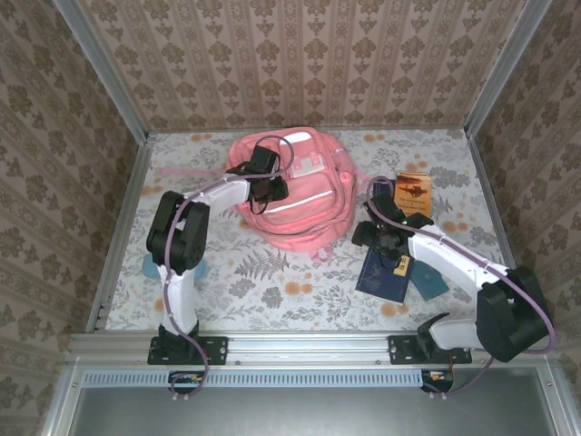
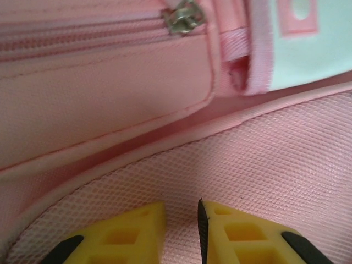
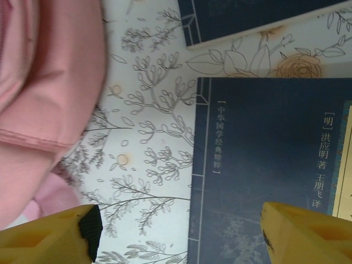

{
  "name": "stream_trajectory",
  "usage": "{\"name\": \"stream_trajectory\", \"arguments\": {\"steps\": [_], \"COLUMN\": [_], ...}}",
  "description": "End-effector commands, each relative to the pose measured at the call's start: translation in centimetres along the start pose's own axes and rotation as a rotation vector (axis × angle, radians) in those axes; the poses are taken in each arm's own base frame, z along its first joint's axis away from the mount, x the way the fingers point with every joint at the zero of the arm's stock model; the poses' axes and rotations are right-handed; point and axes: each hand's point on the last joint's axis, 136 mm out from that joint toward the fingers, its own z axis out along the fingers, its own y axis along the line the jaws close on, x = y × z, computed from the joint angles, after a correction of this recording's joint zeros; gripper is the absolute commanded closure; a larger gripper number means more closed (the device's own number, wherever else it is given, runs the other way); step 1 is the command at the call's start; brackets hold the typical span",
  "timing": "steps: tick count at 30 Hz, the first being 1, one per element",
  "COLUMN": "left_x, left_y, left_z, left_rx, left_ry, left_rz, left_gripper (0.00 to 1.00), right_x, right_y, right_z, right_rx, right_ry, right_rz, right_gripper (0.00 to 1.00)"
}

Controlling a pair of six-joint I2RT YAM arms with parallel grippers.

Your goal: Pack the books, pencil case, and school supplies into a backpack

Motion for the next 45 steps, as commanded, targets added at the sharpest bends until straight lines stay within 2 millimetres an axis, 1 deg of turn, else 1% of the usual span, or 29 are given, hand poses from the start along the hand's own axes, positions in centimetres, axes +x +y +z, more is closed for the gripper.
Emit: {"name": "stream_trajectory", "arguments": {"steps": [1, 2, 3, 6, 8, 10, 12, 13, 16, 18, 20, 22, 24, 25, 27, 28, 30, 31, 33, 35, 36, 38, 40, 43, 45], "left_x": [1.6, 2.1, 1.7, 2.1, 1.9, 1.3, 0.4, 0.0, -1.2, -1.8, -1.9, -1.7, -1.0, -0.7, 0.4, 1.0, 2.7, 3.5, 5.4, 7.1, 8.1, 9.6, 11.1, 13.2, 14.4], "left_y": [5.5, 6.0, 8.3, 11.1, 12.1, 12.4, 11.8, 11.4, 9.7, 8.5, 7.4, 6.3, 5.0, 4.5, 2.9, 2.1, 0.0, -1.1, -3.3, -5.3, -6.2, -7.6, -8.7, -9.9, -10.5], "left_z": [-0.1, -0.2, -0.7, -1.8, -2.8, -3.9, -5.4, -6.0, -8.2, -9.7, -10.9, -11.6, -12.0, -12.2, -12.3, -12.2, -11.8, -11.6, -10.9, -10.1, -9.5, -8.6, -7.6, -6.1, -5.1], "left_rx": [-0.201, -0.218, -0.255, -0.3, -0.298, -0.281, -0.245, -0.229, -0.168, -0.12, -0.084, -0.048, -0.014, -0.004, 0.03, 0.043, 0.08, 0.101, 0.138, 0.161, 0.17, 0.175, 0.183, 0.205, 0.206], "left_ry": [0.069, 0.076, 0.072, 0.085, 0.08, 0.06, 0.034, 0.022, -0.017, -0.049, -0.067, -0.073, -0.067, -0.061, -0.042, -0.032, -0.002, 0.011, 0.044, 0.078, 0.1, 0.133, 0.173, 0.247, 0.281], "left_rz": [-0.039, -0.035, -0.069, -0.11, -0.124, -0.125, -0.117, -0.113, -0.107, -0.112, -0.113, -0.109, -0.104, -0.102, -0.094, -0.09, -0.08, -0.071, -0.059, -0.046, -0.037, -0.024, -0.018, -0.048, -0.058], "left_gripper": [0.75, 0.76, 0.76, 0.76, 0.75, 0.72, 0.67, 0.63, 0.5, 0.44, 0.39, 0.36, 0.33, 0.32, 0.3, 0.29, 0.27, 0.26, 0.25, 0.25, 0.25, 0.24, 0.24, 0.25, 0.25], "right_x": [0.6, 0.6, 1.1, 1.6, 1.9, 2.4, 3.1, 3.2, 4.5, 5.5, 6.3, 6.6, 6.1, 5.6, 4.4, 3.7, 2.4, 2.0, 1.6, 1.5, 1.6, 1.9, 2.4, 3.2, 3.7], "right_y": [-1.5, -1.4, -1.4, -1.0, -0.6, 0.0, 0.4, 1.1, 2.7, 4.3, 6.0, 7.8, 8.5, 8.7, 8.2, 7.5, 5.1, 3.8, 0.9, -1.4, -2.1, -3.2, -3.7, -3.8, -3.6], "right_z": [1.3, 1.5, 2.3, 3.5, 4.1, 4.8, 5.4, 5.8, 6.9, 7.4, 7.5, 7.3, 6.4, 5.6, 3.9, 3.0, 1.9, 1.6, 1.7, 2.0, 2.1, 2.5, 2.9, 3.6, 4.1], "right_rx": [0.076, 0.073, 0.085, 0.081, 0.077, 0.07, 0.066, 0.046, -0.005, -0.054, -0.108, -0.185, -0.22, -0.227, -0.213, -0.193, -0.12, -0.081, -0.015, 0.041, 0.058, 0.077, 0.082, 0.07, 0.058], "right_ry": [0.023, 0.029, 0.056, 0.098, 0.126, 0.151, 0.188, 0.192, 0.248, 0.283, 0.31, 0.331, 0.314, 0.291, 0.233, 0.195, 0.137, 0.127, 0.126, 0.13, 0.136, 0.152, 0.169, 0.195, 0.224], "right_rz": [-0.024, -0.028, -0.035, -0.046, -0.055, -0.072, -0.092, -0.098, -0.111, -0.132, -0.148, -0.15, -0.144, -0.149, -0.16, -0.164, -0.147, -0.129, -0.092, -0.066, -0.058, -0.045, -0.036, -0.033, -0.033], "right_gripper": [0.23, 0.23, 0.23, 0.24, 0.25, 0.26, 0.26, 0.26, 0.27, 0.28, 0.28, 0.3, 0.31, 0.3, 0.29, 0.28, 0.28, 0.28, 0.29, 0.3, 0.3, 0.31, 0.31, 0.33, 0.38]}}
